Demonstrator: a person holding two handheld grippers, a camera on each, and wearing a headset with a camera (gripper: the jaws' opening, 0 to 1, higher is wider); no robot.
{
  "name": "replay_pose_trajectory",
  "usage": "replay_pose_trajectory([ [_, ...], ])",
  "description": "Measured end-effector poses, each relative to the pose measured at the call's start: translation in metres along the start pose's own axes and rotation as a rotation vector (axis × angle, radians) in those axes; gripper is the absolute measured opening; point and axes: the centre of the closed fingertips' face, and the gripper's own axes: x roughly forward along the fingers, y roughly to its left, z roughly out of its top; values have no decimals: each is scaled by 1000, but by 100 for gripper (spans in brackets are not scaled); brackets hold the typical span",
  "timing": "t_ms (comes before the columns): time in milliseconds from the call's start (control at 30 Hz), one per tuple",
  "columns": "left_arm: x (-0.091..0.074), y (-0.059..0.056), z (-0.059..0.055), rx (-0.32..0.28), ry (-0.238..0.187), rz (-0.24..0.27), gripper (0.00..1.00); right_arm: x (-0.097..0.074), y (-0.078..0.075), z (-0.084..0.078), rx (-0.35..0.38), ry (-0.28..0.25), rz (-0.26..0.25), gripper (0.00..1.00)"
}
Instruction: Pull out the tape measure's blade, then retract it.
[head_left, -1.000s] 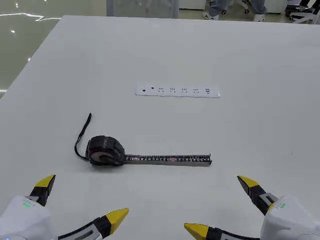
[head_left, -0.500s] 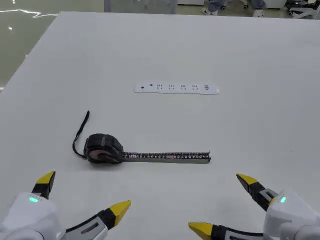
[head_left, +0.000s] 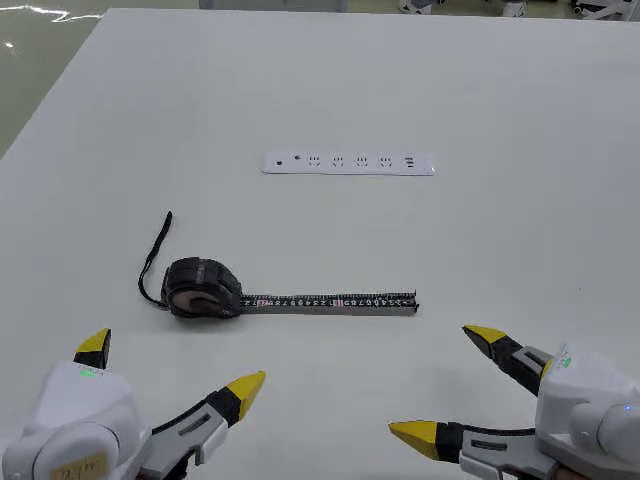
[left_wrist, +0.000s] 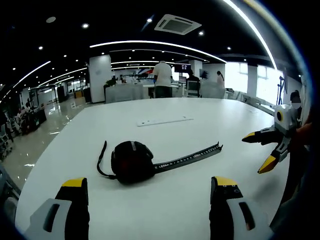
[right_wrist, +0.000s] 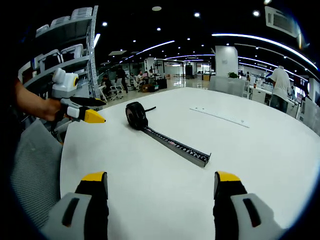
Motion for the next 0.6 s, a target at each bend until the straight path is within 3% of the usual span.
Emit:
replay_pose_trajectory([
  [600,31,6,8,-21,3,63,98,20,-30,3,-102,9,74,71],
])
